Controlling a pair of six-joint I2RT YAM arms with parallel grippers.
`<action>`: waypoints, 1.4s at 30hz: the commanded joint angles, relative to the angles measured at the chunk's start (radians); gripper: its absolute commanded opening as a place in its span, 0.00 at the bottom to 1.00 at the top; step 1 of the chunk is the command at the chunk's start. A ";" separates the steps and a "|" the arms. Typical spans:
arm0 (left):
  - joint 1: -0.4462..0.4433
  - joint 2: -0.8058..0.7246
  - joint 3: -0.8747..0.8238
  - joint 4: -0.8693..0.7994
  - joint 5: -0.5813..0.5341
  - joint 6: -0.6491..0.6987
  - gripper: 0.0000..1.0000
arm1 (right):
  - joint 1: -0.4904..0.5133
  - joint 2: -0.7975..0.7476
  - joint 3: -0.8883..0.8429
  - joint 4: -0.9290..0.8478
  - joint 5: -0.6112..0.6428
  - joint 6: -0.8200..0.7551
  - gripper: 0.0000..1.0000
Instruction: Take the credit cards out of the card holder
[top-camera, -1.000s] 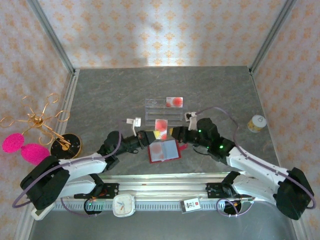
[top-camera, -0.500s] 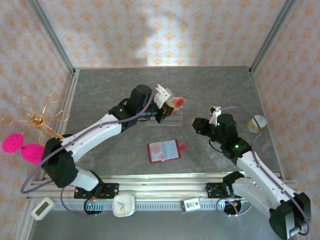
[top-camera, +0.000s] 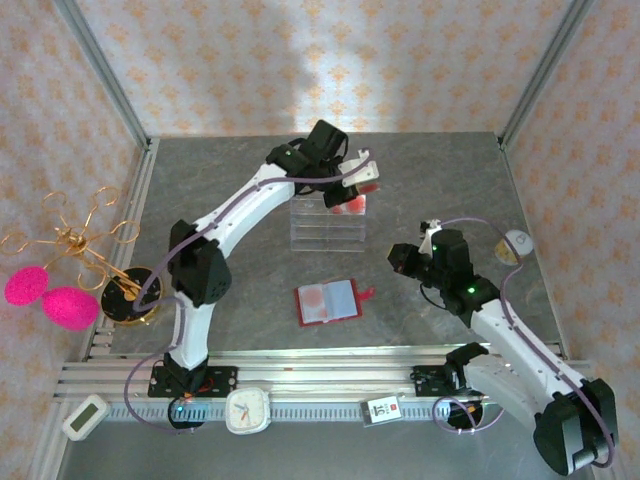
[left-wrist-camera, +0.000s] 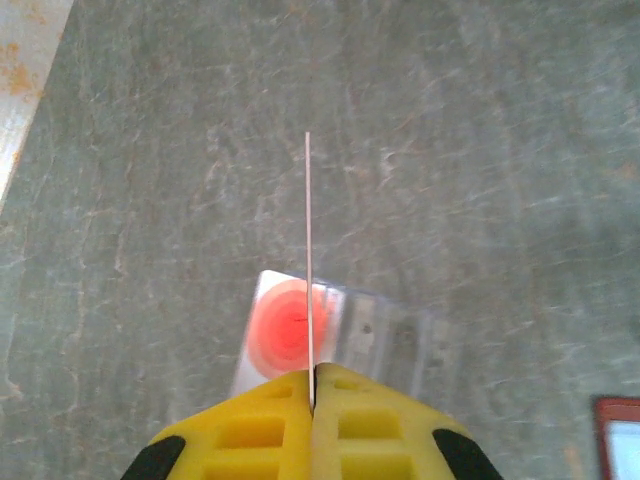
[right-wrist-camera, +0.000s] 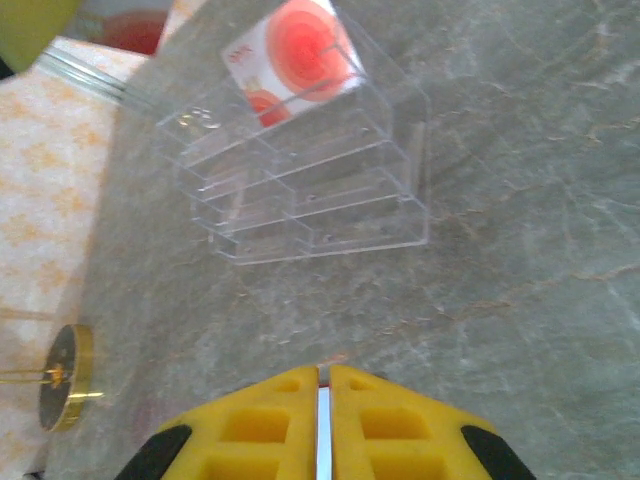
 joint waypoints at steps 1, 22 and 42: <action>0.026 0.098 0.170 -0.227 -0.017 0.139 0.00 | -0.035 0.025 0.042 -0.037 0.012 -0.035 0.10; 0.068 0.160 0.165 -0.192 0.042 0.306 0.00 | -0.074 0.199 0.086 -0.019 0.051 -0.058 0.09; 0.068 0.152 0.095 -0.116 0.026 0.299 0.00 | -0.074 0.223 0.085 -0.001 0.044 -0.060 0.09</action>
